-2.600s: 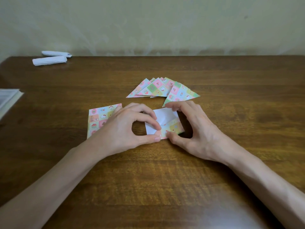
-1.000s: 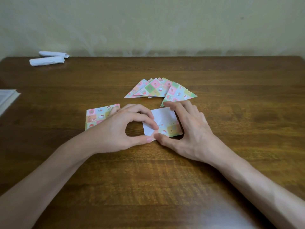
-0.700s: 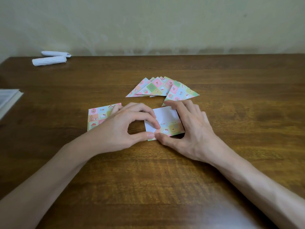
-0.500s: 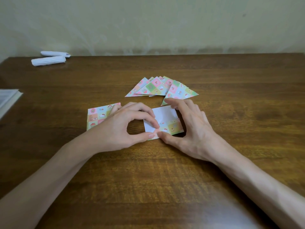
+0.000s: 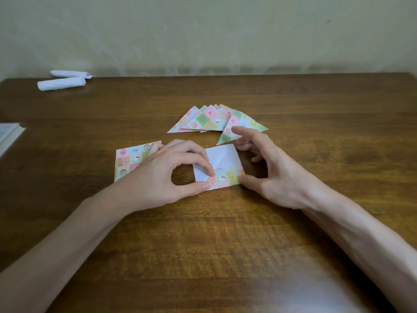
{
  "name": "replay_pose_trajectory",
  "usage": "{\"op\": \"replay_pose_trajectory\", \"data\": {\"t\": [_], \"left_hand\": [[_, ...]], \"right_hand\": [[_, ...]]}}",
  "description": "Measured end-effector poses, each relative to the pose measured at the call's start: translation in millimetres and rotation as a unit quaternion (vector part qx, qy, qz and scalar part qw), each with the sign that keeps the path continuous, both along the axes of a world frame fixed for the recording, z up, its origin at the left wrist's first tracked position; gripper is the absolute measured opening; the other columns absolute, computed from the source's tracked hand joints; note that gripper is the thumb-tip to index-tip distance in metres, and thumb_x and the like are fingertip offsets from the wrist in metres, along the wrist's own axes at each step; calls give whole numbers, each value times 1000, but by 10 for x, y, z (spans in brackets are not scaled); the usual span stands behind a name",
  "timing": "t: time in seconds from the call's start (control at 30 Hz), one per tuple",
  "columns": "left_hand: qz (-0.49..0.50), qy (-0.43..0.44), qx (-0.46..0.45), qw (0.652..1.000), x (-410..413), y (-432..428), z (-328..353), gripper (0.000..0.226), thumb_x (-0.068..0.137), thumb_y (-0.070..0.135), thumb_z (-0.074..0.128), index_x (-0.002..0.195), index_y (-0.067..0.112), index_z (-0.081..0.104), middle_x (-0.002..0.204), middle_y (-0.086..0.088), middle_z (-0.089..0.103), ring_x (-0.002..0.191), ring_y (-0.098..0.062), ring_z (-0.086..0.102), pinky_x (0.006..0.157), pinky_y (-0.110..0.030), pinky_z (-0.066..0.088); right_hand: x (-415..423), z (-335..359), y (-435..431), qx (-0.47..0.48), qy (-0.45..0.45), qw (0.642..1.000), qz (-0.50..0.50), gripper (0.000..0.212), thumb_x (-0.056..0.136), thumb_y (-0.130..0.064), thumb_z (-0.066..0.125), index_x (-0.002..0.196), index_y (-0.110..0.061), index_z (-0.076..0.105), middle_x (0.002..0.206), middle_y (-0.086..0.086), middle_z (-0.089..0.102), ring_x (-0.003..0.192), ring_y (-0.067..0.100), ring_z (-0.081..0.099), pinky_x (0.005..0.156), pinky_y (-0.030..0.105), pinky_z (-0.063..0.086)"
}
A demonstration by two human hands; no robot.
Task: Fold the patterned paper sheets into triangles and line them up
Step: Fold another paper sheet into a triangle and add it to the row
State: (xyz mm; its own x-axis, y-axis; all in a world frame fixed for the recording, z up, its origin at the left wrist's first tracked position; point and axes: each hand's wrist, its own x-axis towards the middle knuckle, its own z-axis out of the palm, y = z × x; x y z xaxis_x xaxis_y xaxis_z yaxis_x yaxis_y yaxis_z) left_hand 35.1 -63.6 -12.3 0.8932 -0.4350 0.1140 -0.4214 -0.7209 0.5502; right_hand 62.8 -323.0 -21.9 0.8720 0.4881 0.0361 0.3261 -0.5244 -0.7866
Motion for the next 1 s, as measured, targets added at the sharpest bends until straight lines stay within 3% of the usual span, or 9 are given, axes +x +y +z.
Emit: {"op": "replay_pose_trajectory", "data": {"t": [0.1,0.2,0.33,0.47,0.6,0.7,0.77,0.9,1.0], "left_hand": [[1,10,2,1000,4,15,-10,30,81,66,62,103,49,72,125,27,55,134,3,42,108,-23,12],[6,14,4,1000,-5,21,-7,28,83,65,64,104,49,72,125,27,55,135,3,41,112,-41,17],[5,-7,3,1000,-8,31,-20,33,85,69,64,109,48,70,126,26,58,137,-3,42,114,-48,27],[-5,-4,13,1000,-11,41,13,34,85,60,73,117,49,68,128,26,58,140,-5,39,112,-42,31],[-21,26,19,999,-43,54,75,31,92,38,73,116,58,68,136,35,48,139,-2,34,110,-32,27],[-59,-45,19,997,-45,20,40,23,95,25,74,109,43,76,120,23,62,130,-13,47,107,-36,34],[-44,-64,9,997,-49,11,24,18,92,25,77,102,40,78,109,19,58,116,-14,53,99,-35,42],[-31,-39,-7,999,-62,10,47,14,90,28,77,97,40,78,100,15,59,102,-12,60,87,-35,49],[-43,-40,7,998,-51,18,35,14,90,40,69,98,43,80,97,14,59,96,-14,60,85,-39,49]], "right_hand": [[43,6,-36,-3,8,1000,14,89,86,6,71,156,-32,32,143,-3,48,136,0,44,102,8,35],[82,12,-77,10,23,999,26,91,84,10,71,155,-34,35,145,-3,51,136,-1,46,103,12,38],[79,8,-71,66,7,998,-6,77,84,8,70,146,-33,50,137,-5,61,130,2,54,101,22,46],[14,-28,-31,59,-96,992,-65,53,89,1,65,132,-30,65,129,-14,64,120,6,60,96,28,51],[-56,-60,-13,-42,-170,984,-46,38,95,-29,69,133,-34,63,129,-19,59,127,5,50,109,32,41],[-73,-80,13,-76,-168,981,-59,42,94,-49,65,133,-33,66,128,-17,59,128,8,46,109,37,42],[-87,-76,36,-93,-162,980,-70,50,91,-56,61,134,-30,66,127,-14,58,126,10,45,108,37,43],[-84,-52,48,-102,-150,978,-103,64,91,-64,58,145,-28,57,131,-9,56,125,14,45,108,32,40],[-63,-26,52,-97,-140,980,-106,56,93,-61,60,140,-32,61,125,-12,61,119,13,48,106,40,40]]}}
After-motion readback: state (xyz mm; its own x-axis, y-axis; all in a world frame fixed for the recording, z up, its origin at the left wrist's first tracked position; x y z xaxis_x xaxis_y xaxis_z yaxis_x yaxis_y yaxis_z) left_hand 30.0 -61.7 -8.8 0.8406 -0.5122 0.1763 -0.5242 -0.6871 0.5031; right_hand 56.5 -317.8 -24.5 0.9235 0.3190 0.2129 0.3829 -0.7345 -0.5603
